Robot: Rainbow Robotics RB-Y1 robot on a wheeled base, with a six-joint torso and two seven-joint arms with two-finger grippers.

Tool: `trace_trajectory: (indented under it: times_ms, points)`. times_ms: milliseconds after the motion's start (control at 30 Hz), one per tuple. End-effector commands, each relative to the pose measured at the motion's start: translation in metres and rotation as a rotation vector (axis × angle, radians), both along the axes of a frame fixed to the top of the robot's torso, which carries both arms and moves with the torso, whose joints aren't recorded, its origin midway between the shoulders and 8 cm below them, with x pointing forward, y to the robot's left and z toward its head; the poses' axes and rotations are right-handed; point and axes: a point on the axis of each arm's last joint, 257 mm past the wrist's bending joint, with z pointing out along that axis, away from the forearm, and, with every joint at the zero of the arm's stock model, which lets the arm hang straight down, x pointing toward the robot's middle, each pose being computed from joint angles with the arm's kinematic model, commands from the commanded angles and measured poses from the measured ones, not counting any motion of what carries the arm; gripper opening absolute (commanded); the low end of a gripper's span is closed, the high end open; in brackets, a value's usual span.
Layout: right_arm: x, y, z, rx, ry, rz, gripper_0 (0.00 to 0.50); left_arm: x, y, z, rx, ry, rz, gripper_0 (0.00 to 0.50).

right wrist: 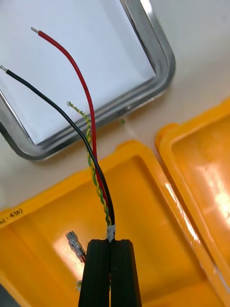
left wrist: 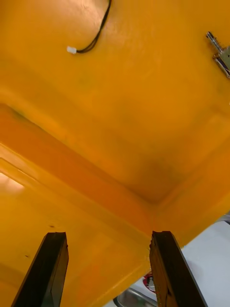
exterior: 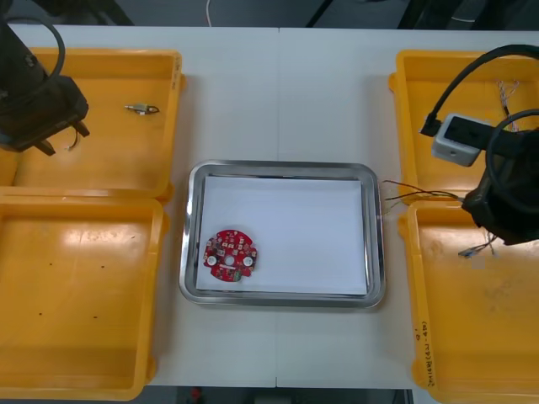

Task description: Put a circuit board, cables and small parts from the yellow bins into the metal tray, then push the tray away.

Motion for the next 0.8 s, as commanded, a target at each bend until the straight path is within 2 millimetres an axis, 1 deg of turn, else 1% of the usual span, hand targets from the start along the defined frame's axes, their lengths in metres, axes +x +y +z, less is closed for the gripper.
trace_trajectory:
  times_ms: [33,200,300,367,433,500,700,800]
  points:
    - [0.006,0.029,0.011,-0.041,-0.058,0.124,0.000,0.015,0.043,0.029,0.059,-0.059,0.002,0.500]
    - [0.008,0.056,0.008,-0.050,-0.064,0.205,0.000,0.029,0.061,0.028,0.066,-0.088,0.015,0.500]
    - [0.007,0.068,0.004,-0.059,-0.056,0.245,0.000,0.039,0.066,0.029,0.049,-0.116,0.026,0.500]
    - [0.005,0.078,-0.002,-0.074,-0.046,0.284,0.000,0.047,0.070,0.029,0.037,-0.138,0.028,0.500]
    - [0.005,0.083,-0.006,-0.084,-0.043,0.307,0.000,0.051,0.074,0.027,0.031,-0.146,0.031,0.500]
    - [0.004,0.094,-0.012,-0.095,-0.039,0.341,0.000,0.056,0.077,0.026,0.032,-0.159,0.034,0.500]
    - [0.003,0.112,-0.024,-0.130,-0.035,0.400,0.000,0.071,0.078,0.023,0.040,-0.203,0.055,0.500]
    - [0.004,0.116,-0.030,-0.155,-0.040,0.413,0.000,0.079,0.081,0.021,0.032,-0.216,0.060,0.500]
